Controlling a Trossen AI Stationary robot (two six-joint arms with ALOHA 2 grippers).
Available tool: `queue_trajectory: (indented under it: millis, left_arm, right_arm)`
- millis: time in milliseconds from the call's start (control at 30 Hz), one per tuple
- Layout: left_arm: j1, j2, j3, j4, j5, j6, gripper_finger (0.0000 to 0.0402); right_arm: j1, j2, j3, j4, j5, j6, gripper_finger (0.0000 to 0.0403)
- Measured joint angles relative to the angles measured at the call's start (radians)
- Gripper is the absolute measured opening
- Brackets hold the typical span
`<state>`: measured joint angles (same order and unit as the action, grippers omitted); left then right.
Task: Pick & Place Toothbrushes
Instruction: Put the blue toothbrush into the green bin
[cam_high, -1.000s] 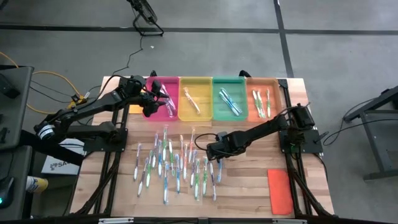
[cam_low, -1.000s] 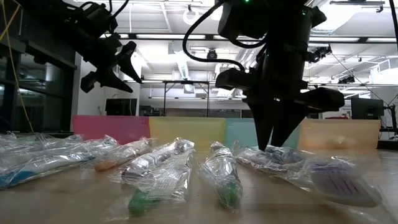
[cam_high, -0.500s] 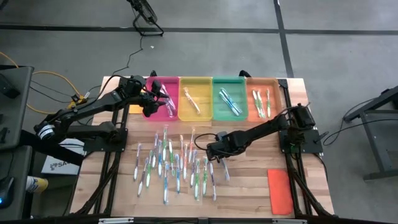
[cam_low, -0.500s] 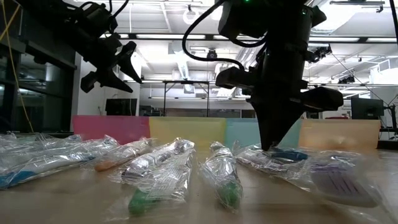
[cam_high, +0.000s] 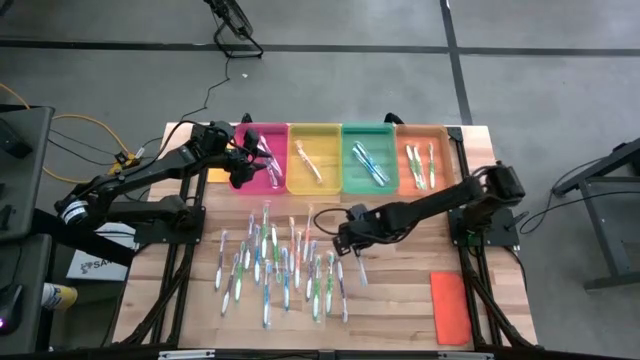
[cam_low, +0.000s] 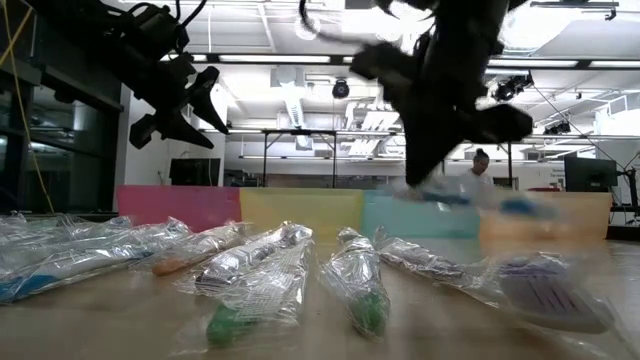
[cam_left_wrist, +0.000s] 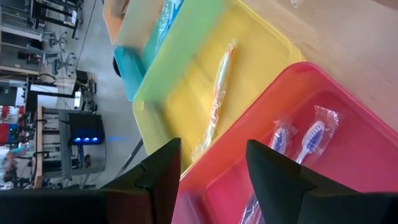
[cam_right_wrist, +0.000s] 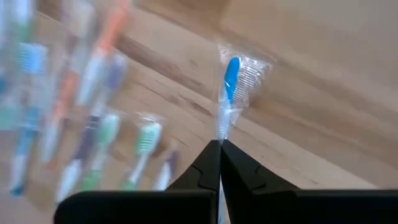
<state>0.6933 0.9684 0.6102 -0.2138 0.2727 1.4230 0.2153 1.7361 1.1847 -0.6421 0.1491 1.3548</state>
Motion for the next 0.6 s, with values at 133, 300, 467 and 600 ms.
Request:
queue_trajectory:
  millis: [133, 300, 467, 600]
  left_arm:
    - [0.0, 0.0, 0.0, 0.0, 0.006, -0.009, 0.0175]
    - [0.0, 0.0, 0.0, 0.0, 0.006, -0.014, 0.0175]
    - [0.0, 0.0, 0.0, -0.003, 0.007, -0.015, 0.0175]
    - [0.0, 0.0, 0.0, -0.007, 0.007, -0.015, 0.0175]
  right_arm:
    - [-0.017, -0.075, 0.0, -0.04, 0.045, -0.041, 0.0002]
    - [-0.073, -0.157, 0.0, -0.094, 0.091, -0.12, 0.0002]
    - [-0.166, -0.219, 0.0, -0.111, 0.091, -0.256, 0.0002]
    - [-0.264, -0.242, 0.0, -0.116, 0.081, -0.385, 0.0002]
